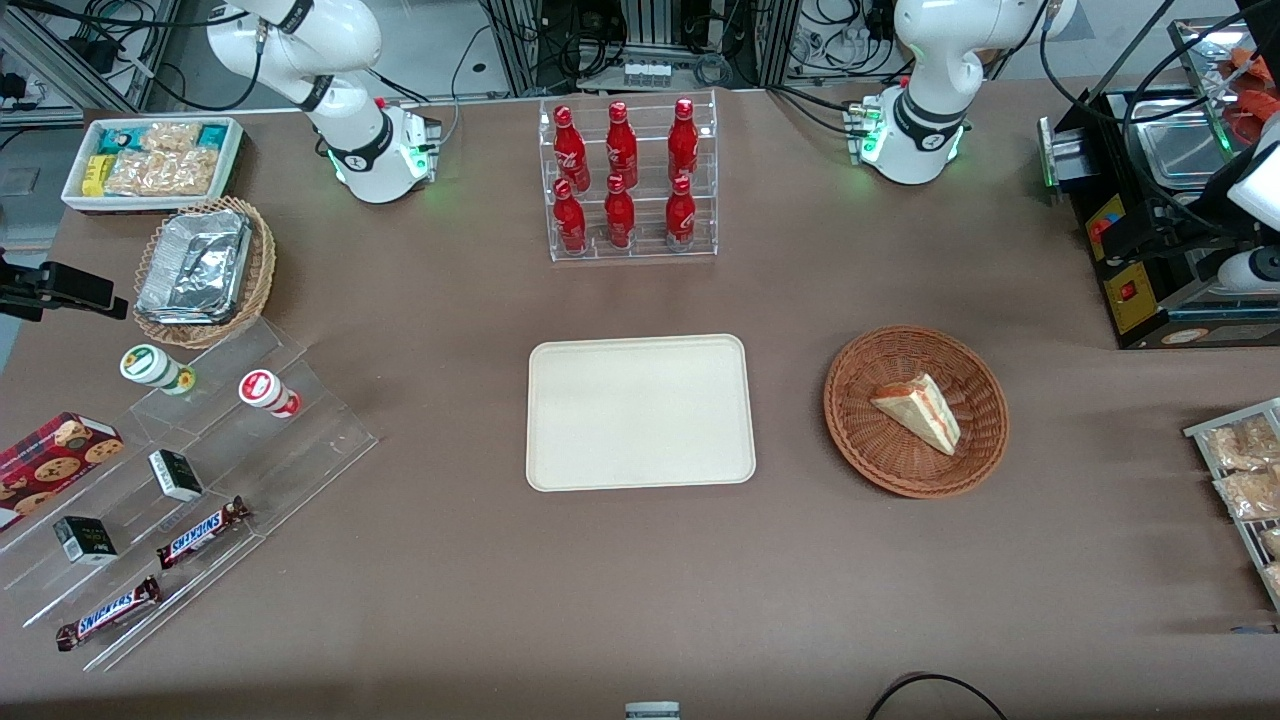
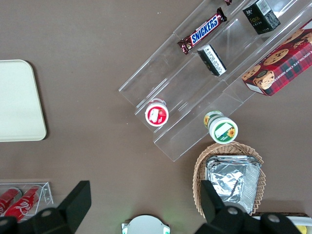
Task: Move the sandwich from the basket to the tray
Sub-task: 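Move the left gripper over the wrapped sandwich in the wicker basket, then lower the open left gripper around the sandwich and close it, then lift the gripped sandwich up out of the basket, then carry the sandwich with the left gripper over the cream tray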
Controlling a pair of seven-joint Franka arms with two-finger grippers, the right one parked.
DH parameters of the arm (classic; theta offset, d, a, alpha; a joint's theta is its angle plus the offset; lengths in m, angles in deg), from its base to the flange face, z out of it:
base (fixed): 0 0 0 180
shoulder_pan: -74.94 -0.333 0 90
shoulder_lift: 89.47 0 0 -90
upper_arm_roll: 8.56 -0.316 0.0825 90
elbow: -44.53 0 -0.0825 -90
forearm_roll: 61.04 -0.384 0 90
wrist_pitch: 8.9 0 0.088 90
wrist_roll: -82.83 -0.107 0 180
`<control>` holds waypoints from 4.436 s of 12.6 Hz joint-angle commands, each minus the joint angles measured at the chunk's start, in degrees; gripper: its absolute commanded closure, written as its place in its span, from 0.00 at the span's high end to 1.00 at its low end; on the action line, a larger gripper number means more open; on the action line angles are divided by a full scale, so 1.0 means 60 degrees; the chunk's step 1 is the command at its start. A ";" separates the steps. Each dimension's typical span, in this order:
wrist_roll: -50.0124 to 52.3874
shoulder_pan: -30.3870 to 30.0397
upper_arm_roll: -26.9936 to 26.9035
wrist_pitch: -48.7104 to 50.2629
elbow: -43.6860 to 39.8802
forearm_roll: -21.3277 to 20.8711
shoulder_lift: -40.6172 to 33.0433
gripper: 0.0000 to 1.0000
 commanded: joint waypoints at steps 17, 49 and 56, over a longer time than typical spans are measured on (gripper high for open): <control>0.7714 0.0247 0.0992 -0.7827 0.6511 -0.0031 0.0412 1.00; 0.8731 0.4842 0.1506 -0.4524 -0.0203 -0.0734 0.4757 0.00; 0.8658 0.5959 0.1521 -0.5900 -0.0984 -0.1833 0.6945 0.00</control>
